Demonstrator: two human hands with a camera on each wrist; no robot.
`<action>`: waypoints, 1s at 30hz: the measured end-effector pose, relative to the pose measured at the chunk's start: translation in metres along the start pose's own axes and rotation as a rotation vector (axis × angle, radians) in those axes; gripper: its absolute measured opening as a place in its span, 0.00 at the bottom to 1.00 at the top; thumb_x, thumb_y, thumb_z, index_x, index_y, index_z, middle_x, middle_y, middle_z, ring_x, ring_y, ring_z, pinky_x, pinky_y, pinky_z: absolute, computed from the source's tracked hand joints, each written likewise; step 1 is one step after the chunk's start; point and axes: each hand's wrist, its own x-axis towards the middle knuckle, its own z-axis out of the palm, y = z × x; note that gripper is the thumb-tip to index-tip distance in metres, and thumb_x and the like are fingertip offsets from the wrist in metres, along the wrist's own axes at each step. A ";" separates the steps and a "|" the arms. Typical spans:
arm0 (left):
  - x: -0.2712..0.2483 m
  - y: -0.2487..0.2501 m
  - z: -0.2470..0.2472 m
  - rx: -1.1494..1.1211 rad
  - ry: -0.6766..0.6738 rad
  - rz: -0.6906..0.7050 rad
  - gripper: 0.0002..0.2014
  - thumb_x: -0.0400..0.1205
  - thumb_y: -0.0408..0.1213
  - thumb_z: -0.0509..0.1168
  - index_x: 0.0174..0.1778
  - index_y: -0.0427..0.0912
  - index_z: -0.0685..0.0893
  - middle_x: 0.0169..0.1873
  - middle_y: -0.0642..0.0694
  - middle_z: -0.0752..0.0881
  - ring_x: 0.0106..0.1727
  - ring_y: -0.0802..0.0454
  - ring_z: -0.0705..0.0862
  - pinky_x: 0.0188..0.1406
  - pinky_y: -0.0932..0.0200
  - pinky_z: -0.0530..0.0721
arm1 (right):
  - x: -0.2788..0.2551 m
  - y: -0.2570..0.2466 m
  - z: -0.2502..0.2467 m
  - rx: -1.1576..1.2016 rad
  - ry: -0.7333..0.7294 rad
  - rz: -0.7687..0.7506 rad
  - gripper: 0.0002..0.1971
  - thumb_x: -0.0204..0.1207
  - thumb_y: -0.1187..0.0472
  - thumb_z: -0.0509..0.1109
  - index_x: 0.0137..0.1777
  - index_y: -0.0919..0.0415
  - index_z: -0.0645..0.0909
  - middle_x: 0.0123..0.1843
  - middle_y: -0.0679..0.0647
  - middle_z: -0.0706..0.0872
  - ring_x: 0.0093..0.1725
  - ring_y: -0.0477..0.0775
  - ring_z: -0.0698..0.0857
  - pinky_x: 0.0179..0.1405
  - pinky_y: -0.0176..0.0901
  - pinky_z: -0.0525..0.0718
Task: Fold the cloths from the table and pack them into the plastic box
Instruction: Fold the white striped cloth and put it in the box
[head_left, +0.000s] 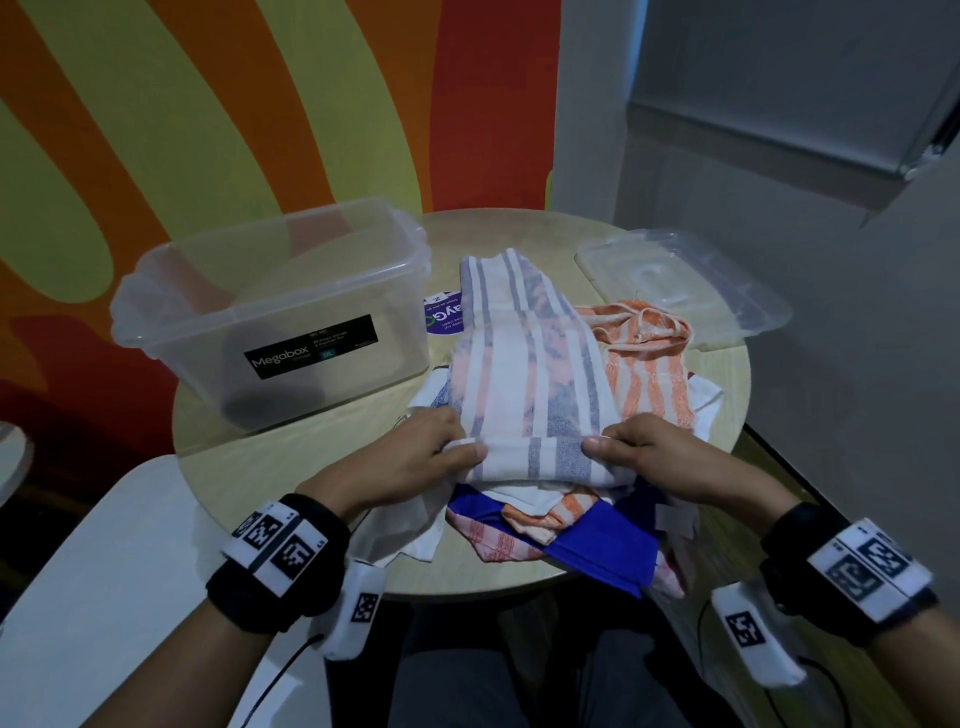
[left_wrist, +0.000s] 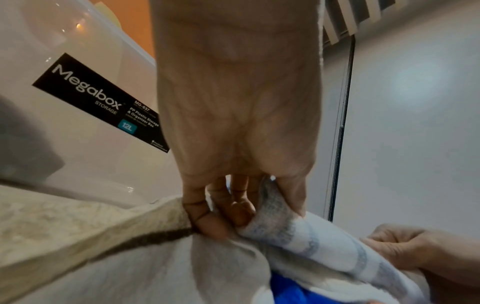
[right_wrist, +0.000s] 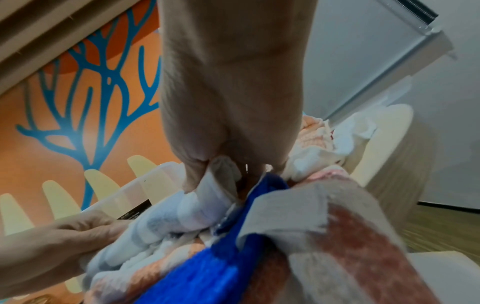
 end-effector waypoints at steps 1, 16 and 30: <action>0.001 0.000 -0.001 -0.005 0.026 -0.038 0.22 0.90 0.53 0.63 0.36 0.40 0.78 0.40 0.48 0.77 0.39 0.56 0.75 0.38 0.63 0.70 | 0.002 0.000 0.001 -0.007 0.008 0.006 0.23 0.85 0.44 0.67 0.32 0.56 0.71 0.26 0.46 0.71 0.25 0.43 0.69 0.28 0.35 0.66; 0.024 0.040 0.019 0.444 0.134 0.249 0.15 0.82 0.51 0.71 0.61 0.49 0.84 0.58 0.51 0.81 0.59 0.50 0.76 0.55 0.49 0.79 | 0.027 -0.006 0.006 -0.145 0.115 0.091 0.25 0.81 0.48 0.75 0.27 0.61 0.74 0.22 0.51 0.68 0.18 0.43 0.66 0.25 0.39 0.64; 0.043 0.040 0.006 0.204 0.104 0.092 0.10 0.91 0.40 0.59 0.48 0.41 0.79 0.45 0.40 0.86 0.48 0.41 0.82 0.44 0.45 0.76 | 0.019 -0.042 0.011 -0.651 0.223 -0.266 0.10 0.83 0.48 0.69 0.52 0.55 0.81 0.52 0.51 0.81 0.55 0.54 0.75 0.52 0.52 0.69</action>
